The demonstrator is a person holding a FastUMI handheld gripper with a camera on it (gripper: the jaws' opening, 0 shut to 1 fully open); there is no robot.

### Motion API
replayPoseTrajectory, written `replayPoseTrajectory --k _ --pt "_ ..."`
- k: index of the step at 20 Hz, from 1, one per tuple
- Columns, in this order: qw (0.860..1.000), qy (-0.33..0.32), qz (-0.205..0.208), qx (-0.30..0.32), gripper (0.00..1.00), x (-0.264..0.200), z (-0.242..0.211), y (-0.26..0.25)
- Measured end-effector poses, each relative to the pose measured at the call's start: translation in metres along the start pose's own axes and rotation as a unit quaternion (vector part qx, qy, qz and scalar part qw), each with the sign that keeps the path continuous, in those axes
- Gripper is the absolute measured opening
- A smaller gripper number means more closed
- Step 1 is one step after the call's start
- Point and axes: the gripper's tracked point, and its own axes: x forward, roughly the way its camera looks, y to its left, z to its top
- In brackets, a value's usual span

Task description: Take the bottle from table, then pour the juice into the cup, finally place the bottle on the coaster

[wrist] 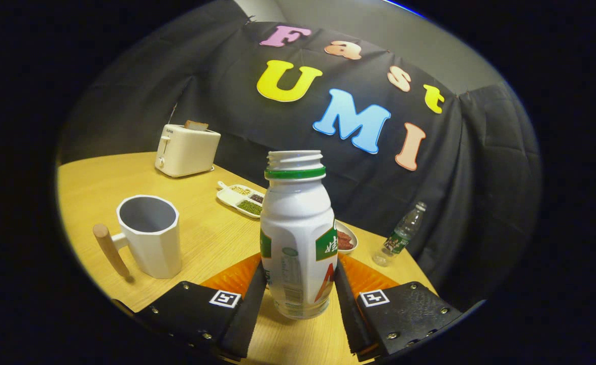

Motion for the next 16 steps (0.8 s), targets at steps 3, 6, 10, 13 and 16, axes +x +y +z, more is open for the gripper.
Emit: replayPoseTrajectory --k 3,6,10,13,16 --pt "0.999 -0.010 -0.010 -0.047 0.71 0.002 0.011 0.004" --pt "0.994 -0.019 -0.030 -0.105 0.71 0.002 0.017 0.004" --pt "0.983 -0.026 -0.049 -0.173 0.71 0.003 0.019 0.007" --pt "0.976 -0.027 -0.054 -0.211 0.70 0.003 0.019 0.011" --pt "0.964 -0.032 -0.063 -0.257 0.70 0.004 0.021 0.013"
